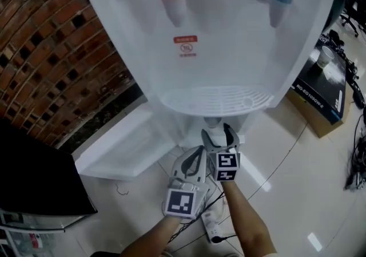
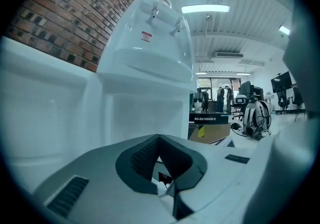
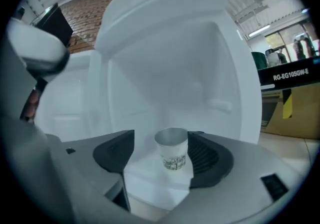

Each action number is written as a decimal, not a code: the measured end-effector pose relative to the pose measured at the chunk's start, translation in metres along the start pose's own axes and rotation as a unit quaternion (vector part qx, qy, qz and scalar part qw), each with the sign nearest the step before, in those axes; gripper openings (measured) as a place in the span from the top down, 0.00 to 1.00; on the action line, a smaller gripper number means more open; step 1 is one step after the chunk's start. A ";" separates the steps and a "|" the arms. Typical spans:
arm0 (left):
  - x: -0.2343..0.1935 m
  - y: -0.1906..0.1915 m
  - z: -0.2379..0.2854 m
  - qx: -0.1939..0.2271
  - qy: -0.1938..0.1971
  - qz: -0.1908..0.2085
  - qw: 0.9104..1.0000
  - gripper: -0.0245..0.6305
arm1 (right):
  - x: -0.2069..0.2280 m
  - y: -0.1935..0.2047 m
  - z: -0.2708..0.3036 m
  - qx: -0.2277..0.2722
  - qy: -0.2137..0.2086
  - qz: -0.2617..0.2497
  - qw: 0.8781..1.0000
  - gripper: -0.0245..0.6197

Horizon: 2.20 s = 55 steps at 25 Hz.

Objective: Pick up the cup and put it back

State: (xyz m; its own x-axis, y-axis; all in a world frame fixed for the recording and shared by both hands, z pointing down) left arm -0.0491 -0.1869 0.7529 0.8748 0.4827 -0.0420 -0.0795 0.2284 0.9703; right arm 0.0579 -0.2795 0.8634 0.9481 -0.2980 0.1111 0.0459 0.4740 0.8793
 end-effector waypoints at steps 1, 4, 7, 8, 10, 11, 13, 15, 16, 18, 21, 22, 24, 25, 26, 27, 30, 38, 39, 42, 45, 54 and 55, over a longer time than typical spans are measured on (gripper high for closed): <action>0.000 0.003 0.000 -0.003 0.000 0.004 1.000 0.97 | 0.004 0.004 0.008 -0.004 0.007 -0.001 1.000 0.43; -0.004 0.011 0.000 -0.013 -0.004 0.009 1.000 0.97 | 0.012 0.012 0.029 -0.010 0.017 -0.007 1.000 0.36; -0.007 0.015 0.000 -0.017 -0.009 0.011 1.000 0.97 | 0.017 0.018 0.046 -0.023 0.016 -0.008 1.000 0.36; -0.007 0.017 0.000 -0.018 -0.009 0.015 1.000 0.97 | 0.018 0.019 0.051 -0.026 0.015 -0.011 0.999 0.36; -0.005 0.019 0.000 -0.020 -0.009 0.019 1.000 0.97 | 0.017 0.020 0.060 -0.031 0.011 -0.020 0.999 0.36; -0.005 0.019 0.000 -0.022 -0.008 0.019 1.000 0.97 | 0.017 0.018 0.063 -0.031 0.010 -0.022 0.999 0.36; -0.004 0.019 0.001 -0.024 -0.008 0.017 1.000 0.97 | 0.019 0.014 0.066 -0.027 0.018 -0.027 0.999 0.46; -0.004 0.019 0.001 -0.023 -0.008 0.017 1.000 0.97 | 0.021 0.013 0.065 -0.025 0.023 -0.030 0.999 0.48; -0.004 0.018 0.001 -0.020 -0.007 0.019 1.000 0.97 | 0.022 0.013 0.064 -0.025 0.024 -0.032 0.999 0.49; -0.004 0.017 0.001 -0.016 -0.006 0.023 1.000 0.97 | 0.022 0.012 0.059 -0.023 0.025 -0.037 0.999 0.49; -0.003 0.017 -0.001 -0.012 -0.009 0.018 1.000 0.97 | 0.017 0.011 0.044 -0.017 0.019 -0.040 0.999 0.49; -0.003 0.017 -0.002 -0.012 -0.011 0.014 1.000 0.97 | 0.014 0.009 0.036 -0.013 0.017 -0.039 0.999 0.49; -0.004 0.016 -0.006 -0.011 -0.017 0.002 1.000 0.97 | 0.005 0.006 0.019 -0.007 0.013 -0.036 0.999 0.49; -0.005 0.014 -0.008 -0.010 -0.020 -0.002 1.000 0.97 | 0.000 0.004 0.010 -0.005 0.012 -0.037 0.999 0.49; -0.005 0.013 -0.010 -0.008 -0.022 -0.005 1.000 0.97 | -0.004 0.001 0.000 -0.004 0.010 -0.038 0.999 0.49; -0.005 0.010 -0.011 -0.005 -0.024 -0.008 1.000 0.97 | -0.007 -0.003 -0.012 -0.001 0.009 -0.040 0.999 0.49; -0.001 0.001 -0.017 0.005 -0.026 -0.014 1.000 0.97 | -0.023 -0.018 -0.054 0.015 0.002 -0.046 0.999 0.49; 0.002 -0.046 -0.060 0.037 -0.037 -0.005 0.999 0.97 | -0.066 -0.070 -0.159 0.036 -0.004 -0.046 0.998 0.49; 0.003 -0.053 -0.065 0.044 -0.037 0.001 0.998 0.97 | -0.069 -0.077 -0.170 0.037 -0.002 -0.043 0.998 0.49; 0.006 -0.077 -0.079 0.063 -0.034 0.013 0.997 0.97 | -0.078 -0.099 -0.199 0.044 -0.001 -0.043 0.998 0.49; 0.011 -0.099 -0.088 0.077 -0.025 0.030 0.996 0.97 | -0.084 -0.126 -0.222 0.055 0.000 -0.045 0.997 0.49; 0.023 -0.142 -0.106 0.091 -0.010 0.035 0.995 0.97 | -0.088 -0.158 -0.257 0.053 0.009 -0.059 0.997 0.49; 0.024 -0.154 -0.109 0.088 -0.008 0.041 0.995 0.97 | -0.088 -0.170 -0.264 0.052 0.008 -0.054 0.997 0.49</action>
State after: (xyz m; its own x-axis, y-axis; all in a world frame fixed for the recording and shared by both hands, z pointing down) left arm -0.0682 -0.1186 0.5770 0.8760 0.4806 0.0407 -0.0662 0.0362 0.9971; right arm 0.0493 -0.1153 0.5824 0.9445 -0.3286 0.0062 0.1160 0.3511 0.9291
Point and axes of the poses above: the fingertips, and each gripper's own axes: z forward along the fingers, x to its right, y out of its underside, the point moved 8 cm from there along -z, backward along the fingers, and after that the axes turned 15 degrees about -x, right-handed, at the moved point
